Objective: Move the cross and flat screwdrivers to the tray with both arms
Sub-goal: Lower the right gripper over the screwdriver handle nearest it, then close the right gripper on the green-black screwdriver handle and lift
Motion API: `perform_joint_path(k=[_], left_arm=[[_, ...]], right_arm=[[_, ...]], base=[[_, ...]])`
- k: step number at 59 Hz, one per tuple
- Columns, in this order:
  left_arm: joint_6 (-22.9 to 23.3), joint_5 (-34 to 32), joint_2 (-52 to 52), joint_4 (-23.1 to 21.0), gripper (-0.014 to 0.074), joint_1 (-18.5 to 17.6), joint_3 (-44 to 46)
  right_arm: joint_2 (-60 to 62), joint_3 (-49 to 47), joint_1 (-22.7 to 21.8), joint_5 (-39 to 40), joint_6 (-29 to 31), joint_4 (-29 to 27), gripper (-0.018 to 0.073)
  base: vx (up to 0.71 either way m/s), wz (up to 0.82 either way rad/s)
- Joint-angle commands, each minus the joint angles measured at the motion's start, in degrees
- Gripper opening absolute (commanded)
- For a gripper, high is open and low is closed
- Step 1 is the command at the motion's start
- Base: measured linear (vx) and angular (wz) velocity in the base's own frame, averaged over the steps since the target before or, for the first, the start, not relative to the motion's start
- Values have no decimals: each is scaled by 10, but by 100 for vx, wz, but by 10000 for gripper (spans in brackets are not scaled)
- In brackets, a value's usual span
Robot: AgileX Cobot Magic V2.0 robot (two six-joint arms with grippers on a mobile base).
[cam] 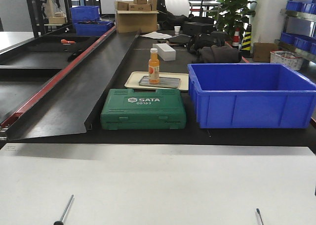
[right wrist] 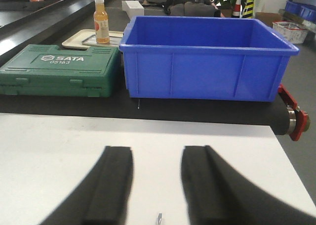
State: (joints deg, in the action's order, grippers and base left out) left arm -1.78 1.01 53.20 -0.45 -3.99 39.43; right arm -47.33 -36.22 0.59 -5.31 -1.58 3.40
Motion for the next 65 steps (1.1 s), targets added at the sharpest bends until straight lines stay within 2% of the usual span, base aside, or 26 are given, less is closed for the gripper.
perform_joint_path(k=[1,3,7,13,18,23,27,34,46,65], left_arm=[[6,-45,-4,-4,427,-1,23],[6,-45,-4,-4,459,-1,23],[6,-44,-4,-4,506,-1,23],[6,-36,-4,-4,527,-1,23],[6,-28,-4,-4,524,-1,23],[6,-21,-4,-4,524,-1,23],[6,-16,-4,-4,524,-1,23],[6,-7,-4,-4,524,-1,23],[6,2,-4,-4,524,-1,23],[6,3,-4,-4,524,-1,23]], right_arm=[[3,-21,-1,40,-10,-6,564],[3,-21,-1,46,-17,-17,636],[3,-21,-1,53,-30,-41,724],[-1,-33,-1,14,-36,-63,729],[-33,-77,-1,-76,-18,-58,720],[-102,-152,-1,-230,-9,-58,693],[-165,-205,-1,-323,-9,-58,670],[-273,-266,-1,-420,-5,-57,617],[-427,-284,-1,-437,7,-64,531],[-558,-284,-1,-398,23,-78,519]], base=[[0,0],[0,0],[0,0],[0,0],[0,0],[0,0],[0,0],[0,0],[0,0],[0,0]])
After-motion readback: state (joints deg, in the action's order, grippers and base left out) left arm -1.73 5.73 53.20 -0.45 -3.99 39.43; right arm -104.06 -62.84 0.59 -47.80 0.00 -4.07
